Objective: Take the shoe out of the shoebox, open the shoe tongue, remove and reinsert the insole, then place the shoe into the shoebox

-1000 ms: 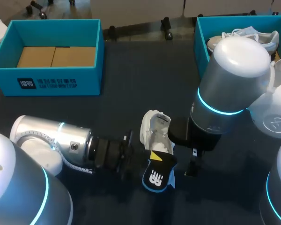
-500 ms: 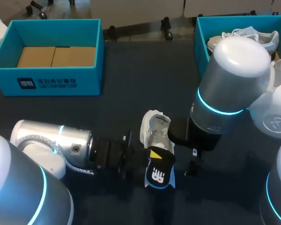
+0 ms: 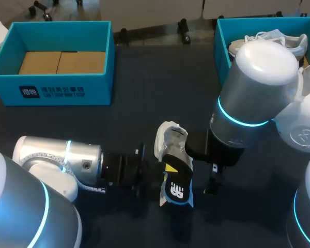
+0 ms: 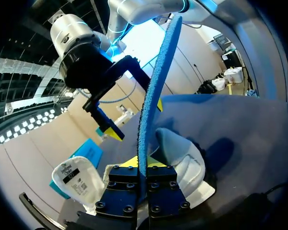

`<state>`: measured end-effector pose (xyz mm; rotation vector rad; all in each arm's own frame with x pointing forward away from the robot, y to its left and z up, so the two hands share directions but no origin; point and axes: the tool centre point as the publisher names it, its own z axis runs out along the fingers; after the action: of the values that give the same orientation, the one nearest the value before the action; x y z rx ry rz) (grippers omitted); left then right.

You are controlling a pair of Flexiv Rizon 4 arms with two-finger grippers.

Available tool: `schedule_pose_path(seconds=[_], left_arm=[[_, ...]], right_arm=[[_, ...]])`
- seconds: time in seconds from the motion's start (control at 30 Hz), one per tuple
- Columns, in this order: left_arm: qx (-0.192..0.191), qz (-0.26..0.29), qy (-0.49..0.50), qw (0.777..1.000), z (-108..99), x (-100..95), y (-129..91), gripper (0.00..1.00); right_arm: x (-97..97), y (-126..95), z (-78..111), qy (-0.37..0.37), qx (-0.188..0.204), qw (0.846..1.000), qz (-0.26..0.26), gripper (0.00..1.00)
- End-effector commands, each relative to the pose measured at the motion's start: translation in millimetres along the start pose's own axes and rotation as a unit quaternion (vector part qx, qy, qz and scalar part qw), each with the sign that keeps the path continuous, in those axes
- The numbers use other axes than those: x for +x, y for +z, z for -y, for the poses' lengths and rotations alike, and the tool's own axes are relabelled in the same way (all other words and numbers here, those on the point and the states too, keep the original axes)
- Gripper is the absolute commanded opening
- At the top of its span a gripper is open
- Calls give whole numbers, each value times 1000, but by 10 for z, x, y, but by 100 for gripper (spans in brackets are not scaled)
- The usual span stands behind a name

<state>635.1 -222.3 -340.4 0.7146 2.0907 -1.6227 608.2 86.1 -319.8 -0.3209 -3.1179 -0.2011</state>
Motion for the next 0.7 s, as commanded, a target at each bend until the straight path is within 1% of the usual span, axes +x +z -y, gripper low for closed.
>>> schedule_pose_path(seconds=[0.03,0.27,0.5,0.53,0.57,0.6,0.67,0.7], left_arm=[[-9,2,-3,1000,-65,-40,100,0],[-21,2,-4,1000,-114,-48,115,0],[-17,-4,-4,1000,-76,-27,84,0],[-16,-4,-4,1000,-67,-30,76,5],[-16,-4,-3,1000,-62,-32,72,13],[-16,-4,-3,1000,-56,-39,67,17],[-14,-3,-2,1000,-38,-51,56,20],[-13,-2,-2,1000,-24,-55,51,24]], right_arm=[[2,24,-2,0,-1,1000,0,100],[2,24,-2,0,-1,1000,0,100],[2,24,-2,0,-1,1000,0,100],[2,24,-2,0,-1,1000,0,100],[2,24,-2,0,-1,1000,0,100],[2,24,-2,0,-1,1000,0,100],[2,24,-2,0,-1,1000,0,100],[2,24,-2,0,-1,1000,0,100]])
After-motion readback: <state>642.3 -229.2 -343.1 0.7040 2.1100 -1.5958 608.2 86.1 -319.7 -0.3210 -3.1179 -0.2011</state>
